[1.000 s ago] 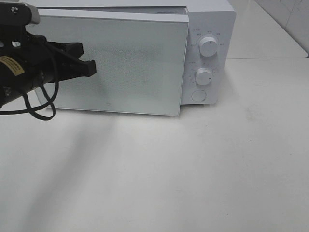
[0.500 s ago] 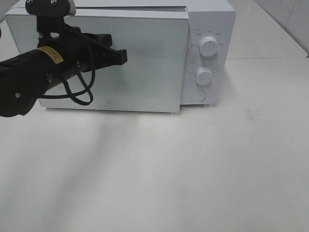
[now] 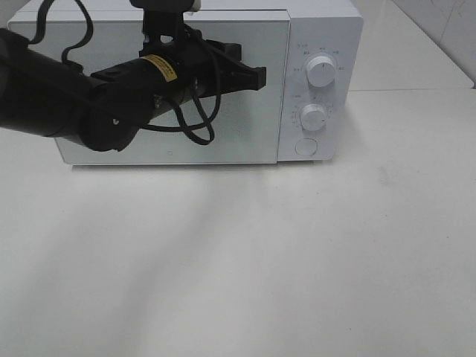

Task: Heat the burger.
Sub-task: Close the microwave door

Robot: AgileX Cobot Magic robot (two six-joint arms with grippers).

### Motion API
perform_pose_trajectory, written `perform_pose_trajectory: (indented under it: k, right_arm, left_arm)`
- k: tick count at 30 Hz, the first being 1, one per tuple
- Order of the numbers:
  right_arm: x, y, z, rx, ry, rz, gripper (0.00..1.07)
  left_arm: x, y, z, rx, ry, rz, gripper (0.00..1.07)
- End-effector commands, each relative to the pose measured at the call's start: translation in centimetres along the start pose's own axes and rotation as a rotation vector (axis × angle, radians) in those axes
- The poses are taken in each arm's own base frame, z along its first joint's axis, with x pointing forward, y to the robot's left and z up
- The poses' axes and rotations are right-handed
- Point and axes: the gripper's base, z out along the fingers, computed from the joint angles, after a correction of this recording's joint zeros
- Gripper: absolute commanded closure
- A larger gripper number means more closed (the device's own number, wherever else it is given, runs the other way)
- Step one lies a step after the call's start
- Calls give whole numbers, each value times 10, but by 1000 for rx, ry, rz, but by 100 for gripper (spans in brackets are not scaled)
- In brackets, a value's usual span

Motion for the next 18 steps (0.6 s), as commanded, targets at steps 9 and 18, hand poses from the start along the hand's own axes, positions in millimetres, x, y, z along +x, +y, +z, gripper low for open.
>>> perform_pose_trajectory:
  k: [9,18]
  right_arm:
    - [2,-1,-3,10,-27,-9,32]
    - [2,-1,-3,10,-27,-9,32]
  left_arm:
    - [-6,-2,20,-20,9,-48,107]
    - [-10,-21,3,26,259,-47,95]
